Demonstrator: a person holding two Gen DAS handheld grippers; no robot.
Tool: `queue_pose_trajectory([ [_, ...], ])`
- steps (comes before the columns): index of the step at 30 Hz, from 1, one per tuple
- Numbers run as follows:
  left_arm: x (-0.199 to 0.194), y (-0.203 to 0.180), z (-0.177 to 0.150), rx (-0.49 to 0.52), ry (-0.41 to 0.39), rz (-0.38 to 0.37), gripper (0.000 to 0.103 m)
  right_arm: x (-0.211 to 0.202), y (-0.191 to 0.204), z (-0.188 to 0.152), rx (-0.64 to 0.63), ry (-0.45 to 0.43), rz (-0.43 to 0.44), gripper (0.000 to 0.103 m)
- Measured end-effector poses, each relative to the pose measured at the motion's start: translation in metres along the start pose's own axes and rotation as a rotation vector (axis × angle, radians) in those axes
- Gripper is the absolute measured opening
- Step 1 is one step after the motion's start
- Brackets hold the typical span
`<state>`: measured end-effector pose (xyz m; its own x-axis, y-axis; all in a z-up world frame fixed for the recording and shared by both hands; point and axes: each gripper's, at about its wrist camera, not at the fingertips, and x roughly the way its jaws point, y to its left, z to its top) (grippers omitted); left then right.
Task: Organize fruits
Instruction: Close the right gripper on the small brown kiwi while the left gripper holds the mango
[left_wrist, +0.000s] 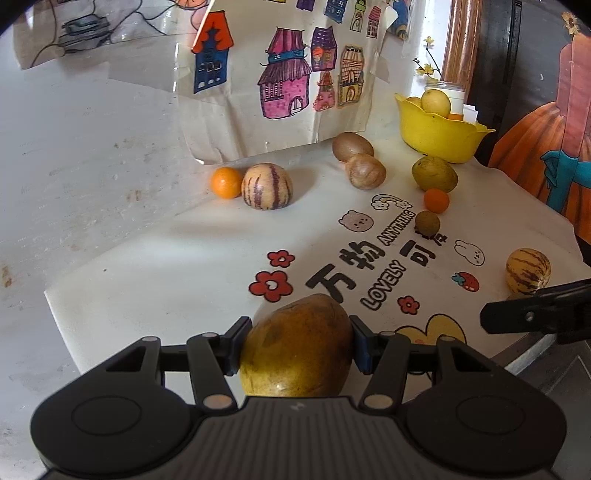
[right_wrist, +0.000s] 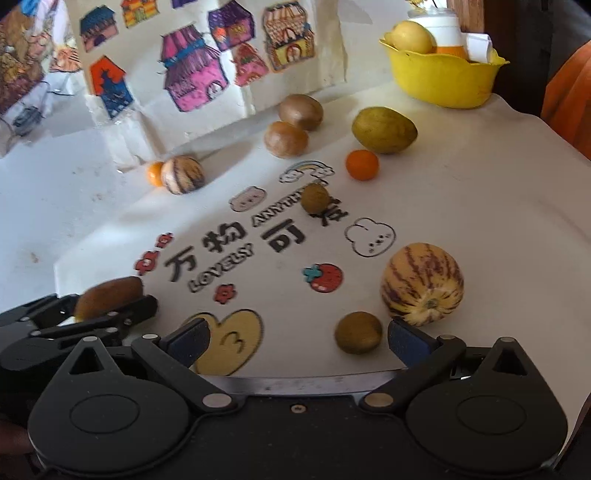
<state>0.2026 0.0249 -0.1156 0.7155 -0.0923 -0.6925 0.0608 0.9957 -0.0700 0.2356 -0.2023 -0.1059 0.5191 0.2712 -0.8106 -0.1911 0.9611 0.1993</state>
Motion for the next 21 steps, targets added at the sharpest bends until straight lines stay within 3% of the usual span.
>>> queue_pose_trajectory([
  [2, 0.001, -0.001, 0.001, -0.002, 0.000, -0.003, 0.060, 0.005, -0.003, 0.000, 0.007, 0.006, -0.010, 0.099],
  [6, 0.003, -0.001, 0.002, -0.002, -0.002, -0.004, 0.060, 0.015, -0.005, 0.001, -0.016, 0.017, -0.065, 0.084],
  [11, 0.004, -0.002, 0.002, 0.002, -0.003, -0.006, 0.060, 0.018, -0.004, 0.003, -0.042, 0.016, -0.098, 0.078],
  [18, 0.005, -0.005, 0.003, 0.009, -0.002, 0.001, 0.060, 0.014, -0.001, 0.001, -0.100, 0.020, -0.132, 0.051],
  [21, 0.005, -0.006, 0.003, 0.013, 0.002, 0.004, 0.060, 0.013, -0.001, 0.000, -0.106, 0.026, -0.129, 0.047],
])
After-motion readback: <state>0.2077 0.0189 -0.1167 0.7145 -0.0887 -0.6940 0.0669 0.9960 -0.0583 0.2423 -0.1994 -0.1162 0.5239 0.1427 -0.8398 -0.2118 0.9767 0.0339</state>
